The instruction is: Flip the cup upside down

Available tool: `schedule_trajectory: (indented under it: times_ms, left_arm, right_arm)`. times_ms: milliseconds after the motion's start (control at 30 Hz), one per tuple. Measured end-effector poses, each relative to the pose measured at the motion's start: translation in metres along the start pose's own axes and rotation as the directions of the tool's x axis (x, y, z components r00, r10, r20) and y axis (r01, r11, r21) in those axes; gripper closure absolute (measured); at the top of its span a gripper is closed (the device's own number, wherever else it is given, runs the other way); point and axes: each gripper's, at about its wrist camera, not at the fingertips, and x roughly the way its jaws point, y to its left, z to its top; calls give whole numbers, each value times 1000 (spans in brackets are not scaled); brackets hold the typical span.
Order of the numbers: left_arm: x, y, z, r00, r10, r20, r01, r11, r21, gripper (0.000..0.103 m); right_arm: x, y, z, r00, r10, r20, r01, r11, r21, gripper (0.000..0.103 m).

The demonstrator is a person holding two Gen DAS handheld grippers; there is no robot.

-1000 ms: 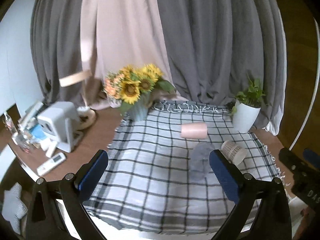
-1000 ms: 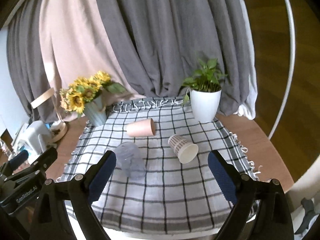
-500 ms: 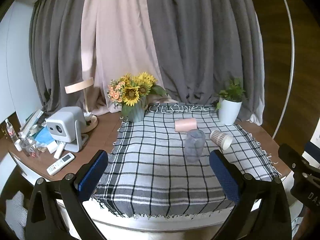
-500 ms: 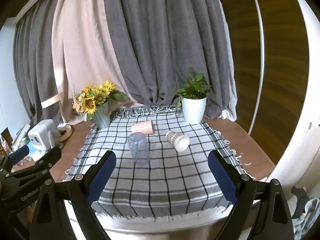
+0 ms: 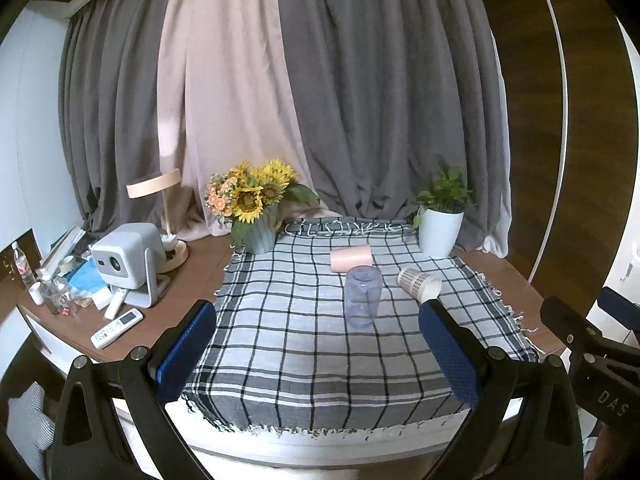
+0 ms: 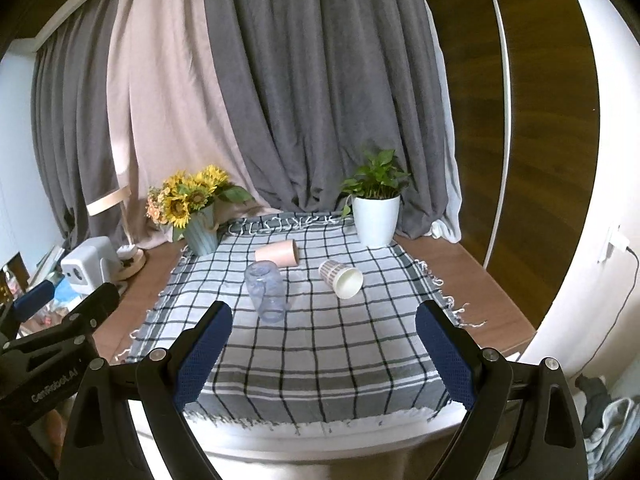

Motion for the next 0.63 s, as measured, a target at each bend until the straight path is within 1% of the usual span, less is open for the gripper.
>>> schedule_trajectory:
  times_ms: [233, 633]
  left_arm:
    - [-4, -6, -2, 1000, -4, -4, 4, 1000, -1, 0]
    - [-4, -3, -3, 1000, -12, -13, 11, 1000, -12, 0]
  right_arm:
    - [-8, -7, -1, 1000, 1, 9, -1, 1000, -3, 10]
    - [-10, -9, -1, 1000, -16, 7, 16, 1000, 7, 10]
